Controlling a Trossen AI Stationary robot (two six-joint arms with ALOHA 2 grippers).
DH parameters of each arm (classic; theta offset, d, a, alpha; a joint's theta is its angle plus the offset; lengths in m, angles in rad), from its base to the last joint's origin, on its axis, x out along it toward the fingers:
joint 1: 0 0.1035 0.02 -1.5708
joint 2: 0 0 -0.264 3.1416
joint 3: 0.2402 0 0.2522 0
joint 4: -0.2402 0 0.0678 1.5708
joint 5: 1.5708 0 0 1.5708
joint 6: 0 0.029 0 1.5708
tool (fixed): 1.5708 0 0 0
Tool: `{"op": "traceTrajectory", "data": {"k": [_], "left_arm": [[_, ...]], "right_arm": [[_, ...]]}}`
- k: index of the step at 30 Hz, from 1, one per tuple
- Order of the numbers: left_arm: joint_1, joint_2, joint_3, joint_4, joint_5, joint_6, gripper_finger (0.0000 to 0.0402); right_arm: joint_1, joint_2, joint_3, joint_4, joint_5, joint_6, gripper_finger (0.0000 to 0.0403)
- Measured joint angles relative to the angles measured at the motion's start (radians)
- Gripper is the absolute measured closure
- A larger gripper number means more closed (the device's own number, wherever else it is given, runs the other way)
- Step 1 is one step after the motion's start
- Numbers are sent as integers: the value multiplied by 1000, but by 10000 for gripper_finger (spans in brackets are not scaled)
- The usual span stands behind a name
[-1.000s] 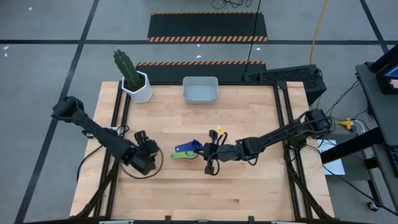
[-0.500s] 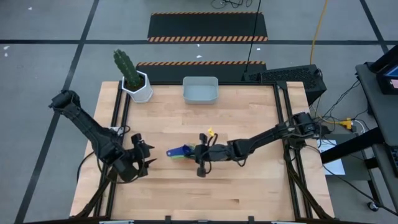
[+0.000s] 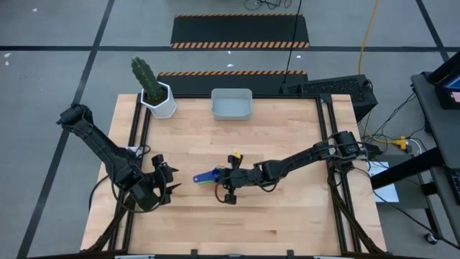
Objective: Nest measuring cups in basket
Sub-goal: Stack the violet measuring cup on top of the green measuring cup
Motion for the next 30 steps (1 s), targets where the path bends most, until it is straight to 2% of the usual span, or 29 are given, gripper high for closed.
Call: {"op": "traceTrajectory", "data": {"k": [4, 18, 30], "left_arm": [[0, 0, 0, 0, 0, 0, 144], [1, 0, 0, 11, -5, 2, 144], [8, 0, 0, 58, -66, -46, 144]], "right_arm": [[-7, 0, 0, -50, 0, 0, 394], [-7, 0, 0, -58, 1, -4, 393], [-7, 0, -2, -56, 2, 5, 333]]}}
